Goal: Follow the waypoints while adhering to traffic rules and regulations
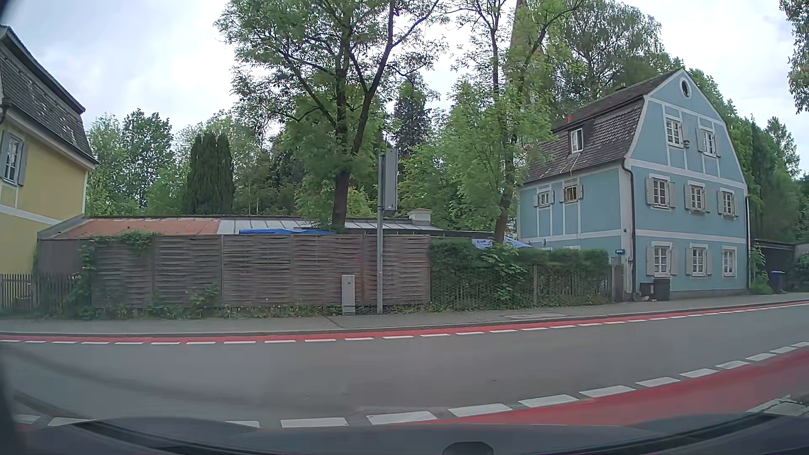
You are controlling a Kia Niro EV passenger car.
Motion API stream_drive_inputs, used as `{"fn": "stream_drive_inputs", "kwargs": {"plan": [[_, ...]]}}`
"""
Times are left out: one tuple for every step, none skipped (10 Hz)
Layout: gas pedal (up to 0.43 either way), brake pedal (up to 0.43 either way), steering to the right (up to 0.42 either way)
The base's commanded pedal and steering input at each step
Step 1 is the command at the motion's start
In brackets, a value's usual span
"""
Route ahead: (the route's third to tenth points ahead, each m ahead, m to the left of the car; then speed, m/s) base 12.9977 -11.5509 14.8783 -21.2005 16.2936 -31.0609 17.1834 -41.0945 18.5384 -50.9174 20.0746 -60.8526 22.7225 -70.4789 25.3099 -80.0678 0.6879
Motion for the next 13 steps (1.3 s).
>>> {"fn": "stream_drive_inputs", "kwargs": {"plan": [[0.0,0.0,0.447],[0.0,0.0,0.443],[0.0,0.0,0.438],[0.008,0.0,0.432],[0.028,0.0,0.425],[0.039,0.0,0.423],[0.047,0.0,0.423],[0.047,0.0,0.423],[0.008,0.0,0.421],[0.0,0.0,0.413],[0.0,0.0,0.397],[0.0,0.0,0.379],[0.008,0.0,0.364]]}}
